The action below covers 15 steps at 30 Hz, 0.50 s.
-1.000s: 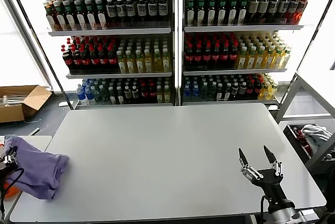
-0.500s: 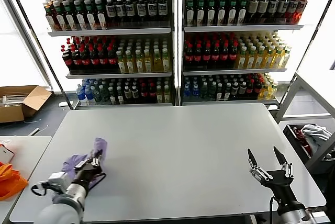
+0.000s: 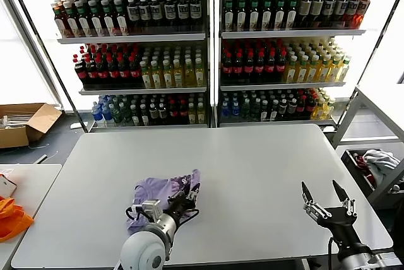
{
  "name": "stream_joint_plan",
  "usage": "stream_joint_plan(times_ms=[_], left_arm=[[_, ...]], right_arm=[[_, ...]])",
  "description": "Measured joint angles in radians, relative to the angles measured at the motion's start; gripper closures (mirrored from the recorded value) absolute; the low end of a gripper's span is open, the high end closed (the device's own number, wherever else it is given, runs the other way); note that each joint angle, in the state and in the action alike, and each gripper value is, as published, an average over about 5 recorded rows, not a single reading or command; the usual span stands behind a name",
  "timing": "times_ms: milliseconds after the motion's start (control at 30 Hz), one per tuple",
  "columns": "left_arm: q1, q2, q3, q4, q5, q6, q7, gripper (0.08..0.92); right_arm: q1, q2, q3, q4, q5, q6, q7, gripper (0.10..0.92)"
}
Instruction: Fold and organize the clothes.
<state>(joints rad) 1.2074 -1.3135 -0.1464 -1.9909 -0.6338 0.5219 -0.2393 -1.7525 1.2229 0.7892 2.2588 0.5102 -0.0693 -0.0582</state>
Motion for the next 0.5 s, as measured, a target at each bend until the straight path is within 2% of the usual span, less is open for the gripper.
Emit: stream_joint_plan(times_ms=[233,367,500], left_arm=[[-0.003,0.043,-0.008,-0.076,-0.027,-0.042,0.122,0.489],[0.019,0.086,-0.069,-0.122,-0.036,-0.065,0.193,0.394],[0.047,0.119,-0.156,-0.155,-0.043,-0.078,0.24,0.258]], right_arm=[[0.084,-0.022,-0.111,-0.033,0.035,-0.077,0.026,0.203],[0.157,-0.03,-0.21,-0.067,0.061,-0.127,0.06,0.203],[0.236,-0.022,-0.335,-0.111,0.066,-0.171,0.107,0.203]])
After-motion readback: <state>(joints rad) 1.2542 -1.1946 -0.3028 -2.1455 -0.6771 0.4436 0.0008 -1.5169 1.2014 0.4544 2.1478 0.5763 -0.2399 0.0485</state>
